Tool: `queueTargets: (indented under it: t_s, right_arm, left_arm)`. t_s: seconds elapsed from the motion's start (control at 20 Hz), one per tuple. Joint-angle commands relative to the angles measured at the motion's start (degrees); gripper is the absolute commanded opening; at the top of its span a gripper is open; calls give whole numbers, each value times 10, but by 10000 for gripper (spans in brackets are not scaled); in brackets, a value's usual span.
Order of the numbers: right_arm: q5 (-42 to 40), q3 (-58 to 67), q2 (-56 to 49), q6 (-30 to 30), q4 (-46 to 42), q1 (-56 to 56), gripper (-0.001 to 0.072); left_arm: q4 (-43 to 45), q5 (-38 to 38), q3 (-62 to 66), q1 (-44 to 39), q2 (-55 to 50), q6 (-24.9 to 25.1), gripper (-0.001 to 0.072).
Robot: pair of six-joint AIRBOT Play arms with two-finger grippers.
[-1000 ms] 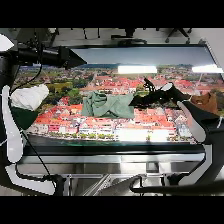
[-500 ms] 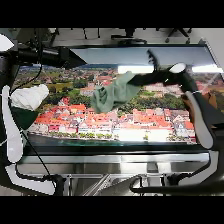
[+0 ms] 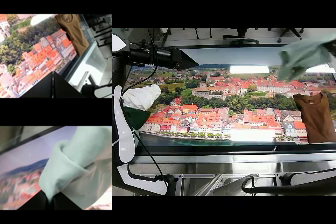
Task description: Fold the shirts.
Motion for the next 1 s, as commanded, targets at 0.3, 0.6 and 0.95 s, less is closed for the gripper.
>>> queueTargets:
  t_s: [0.3, 0.6, 0.95]
  right_arm:
    - [210, 1, 1, 257, -190, -155, 17]
    - [380, -14, 23, 272, -347, -155, 18]
    - [380, -104, 27, 250, -398, -154, 304]
  left_arm:
    - [2, 2, 0, 0, 0, 7, 15]
    - [5, 0, 0, 0, -1, 10, 16]
    - [5, 0, 0, 0, -1, 11, 15]
